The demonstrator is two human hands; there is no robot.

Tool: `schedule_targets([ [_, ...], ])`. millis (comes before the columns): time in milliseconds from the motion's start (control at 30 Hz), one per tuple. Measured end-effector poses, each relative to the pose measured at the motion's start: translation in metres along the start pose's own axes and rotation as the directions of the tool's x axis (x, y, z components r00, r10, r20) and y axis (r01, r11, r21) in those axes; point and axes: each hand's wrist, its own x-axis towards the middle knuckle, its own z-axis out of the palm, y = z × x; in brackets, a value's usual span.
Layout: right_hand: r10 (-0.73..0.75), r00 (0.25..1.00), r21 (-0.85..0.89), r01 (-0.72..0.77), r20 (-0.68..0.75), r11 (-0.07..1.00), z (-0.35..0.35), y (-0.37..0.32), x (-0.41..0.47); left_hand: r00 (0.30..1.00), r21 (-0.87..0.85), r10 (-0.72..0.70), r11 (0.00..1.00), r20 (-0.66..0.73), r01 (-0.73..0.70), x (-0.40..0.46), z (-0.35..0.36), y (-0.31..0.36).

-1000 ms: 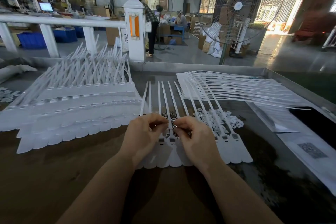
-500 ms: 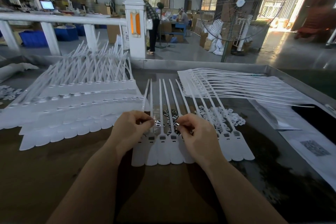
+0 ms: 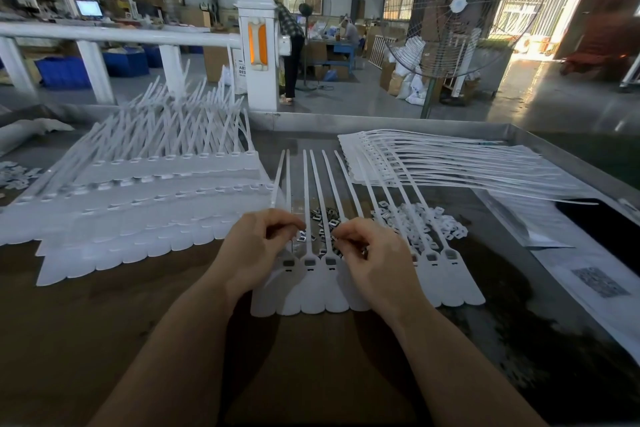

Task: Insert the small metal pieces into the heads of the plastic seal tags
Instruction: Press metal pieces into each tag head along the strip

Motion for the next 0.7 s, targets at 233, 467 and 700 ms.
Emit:
schedule_targets([
  [233,0.022,1.000,0.013,-0.023,0.009,1.000,-0.001,0.001,0.001,0.998,-0.041,-0.061,0.997,0.011,0.061,0.002,-0.010,-0.005],
  [467,0.053,0.998,0.015,-0.053,0.016,0.998,0.000,0.001,0.001,0.987,0.148,-0.094,0.986,0.130,0.074,0.002,-0.018,-0.008],
  [700,0.056,0.998,0.020,-0.057,0.018,0.998,0.000,0.000,0.000,0.974,0.174,-0.128,0.980,0.187,0.096,0.001,-0.020,-0.009],
])
